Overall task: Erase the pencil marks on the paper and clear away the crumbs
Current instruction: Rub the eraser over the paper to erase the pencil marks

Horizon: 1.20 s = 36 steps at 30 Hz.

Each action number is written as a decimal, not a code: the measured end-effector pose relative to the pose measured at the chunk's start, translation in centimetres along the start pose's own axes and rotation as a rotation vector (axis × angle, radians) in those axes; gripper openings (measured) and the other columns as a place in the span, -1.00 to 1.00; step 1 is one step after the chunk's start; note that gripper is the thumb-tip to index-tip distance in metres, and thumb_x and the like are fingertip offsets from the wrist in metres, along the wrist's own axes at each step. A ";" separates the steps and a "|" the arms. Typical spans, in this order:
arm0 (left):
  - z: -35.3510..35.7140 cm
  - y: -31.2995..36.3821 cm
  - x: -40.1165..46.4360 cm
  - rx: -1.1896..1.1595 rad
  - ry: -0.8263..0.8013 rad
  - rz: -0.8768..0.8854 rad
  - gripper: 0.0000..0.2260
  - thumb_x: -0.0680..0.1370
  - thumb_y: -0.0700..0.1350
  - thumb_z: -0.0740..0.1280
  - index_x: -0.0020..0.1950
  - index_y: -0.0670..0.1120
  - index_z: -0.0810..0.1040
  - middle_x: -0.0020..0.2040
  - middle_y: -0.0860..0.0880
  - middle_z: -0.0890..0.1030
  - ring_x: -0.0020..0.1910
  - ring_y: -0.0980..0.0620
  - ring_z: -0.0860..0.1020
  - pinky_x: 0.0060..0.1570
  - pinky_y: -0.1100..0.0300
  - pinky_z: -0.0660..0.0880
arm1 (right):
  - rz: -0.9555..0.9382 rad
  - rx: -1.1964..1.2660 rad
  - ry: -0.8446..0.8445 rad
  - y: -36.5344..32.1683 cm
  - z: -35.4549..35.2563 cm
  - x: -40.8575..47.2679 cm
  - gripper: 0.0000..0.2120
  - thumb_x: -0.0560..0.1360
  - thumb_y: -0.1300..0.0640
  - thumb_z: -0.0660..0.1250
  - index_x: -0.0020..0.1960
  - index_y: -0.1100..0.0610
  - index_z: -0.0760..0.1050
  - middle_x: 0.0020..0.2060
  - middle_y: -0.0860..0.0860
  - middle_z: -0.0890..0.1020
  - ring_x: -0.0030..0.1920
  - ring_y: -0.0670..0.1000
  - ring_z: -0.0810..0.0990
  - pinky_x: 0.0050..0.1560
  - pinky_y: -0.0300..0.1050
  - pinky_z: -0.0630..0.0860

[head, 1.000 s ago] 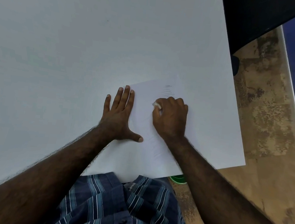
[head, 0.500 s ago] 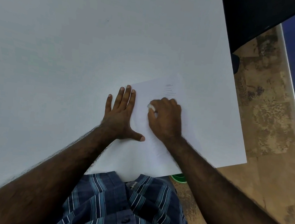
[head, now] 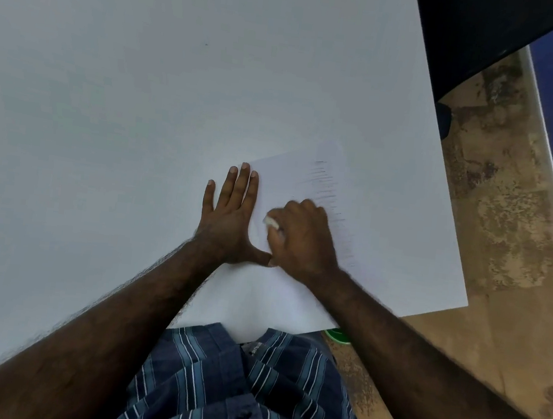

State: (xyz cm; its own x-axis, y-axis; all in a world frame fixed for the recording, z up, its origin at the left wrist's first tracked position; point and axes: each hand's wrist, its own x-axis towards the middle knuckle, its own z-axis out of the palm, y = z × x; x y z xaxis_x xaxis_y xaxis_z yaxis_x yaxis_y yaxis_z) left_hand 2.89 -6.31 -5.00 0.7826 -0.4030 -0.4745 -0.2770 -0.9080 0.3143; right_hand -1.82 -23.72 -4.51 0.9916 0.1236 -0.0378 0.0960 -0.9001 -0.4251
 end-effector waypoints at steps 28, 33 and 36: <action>0.0 0.1 0.0 0.000 -0.017 -0.008 0.43 0.19 0.66 0.32 0.62 -0.07 -0.46 0.61 -0.03 -0.49 0.59 -0.03 -0.49 0.56 -0.25 -0.36 | -0.048 -0.023 0.010 0.3 0.1 -2.0 -0.85 0.53 0.11 0.41 0.08 0.07 0.69 -0.09 0.01 0.67 -0.04 0.10 0.55 -0.02 0.05 0.43; -0.2 0.1 0.1 -0.009 -0.038 -0.009 0.46 0.16 0.65 0.36 0.60 -0.05 -0.51 0.59 -0.02 -0.53 0.56 -0.02 -0.52 0.54 -0.20 -0.42 | 0.252 -0.069 0.163 2.7 -1.3 0.5 -0.90 0.50 0.12 0.37 -0.05 0.04 0.65 -0.19 -0.01 0.62 -0.11 0.13 0.53 -0.10 0.05 0.39; -0.3 0.1 0.0 -0.012 -0.042 -0.004 0.46 0.17 0.65 0.35 0.60 -0.05 -0.50 0.59 -0.02 -0.53 0.57 -0.03 -0.51 0.56 -0.23 -0.37 | 0.184 -0.009 0.129 1.8 -0.6 -0.1 -0.89 0.53 0.10 0.35 -0.03 0.06 0.65 -0.18 -0.01 0.62 -0.09 0.11 0.53 -0.07 0.05 0.41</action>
State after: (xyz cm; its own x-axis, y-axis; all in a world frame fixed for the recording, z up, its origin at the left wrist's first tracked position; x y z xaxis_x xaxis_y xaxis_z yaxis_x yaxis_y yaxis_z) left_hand 3.08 -6.38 -4.75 0.7595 -0.4040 -0.5098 -0.2670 -0.9083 0.3220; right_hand -1.64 -25.60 -4.69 0.9953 -0.0972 0.0016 -0.0878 -0.9061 -0.4138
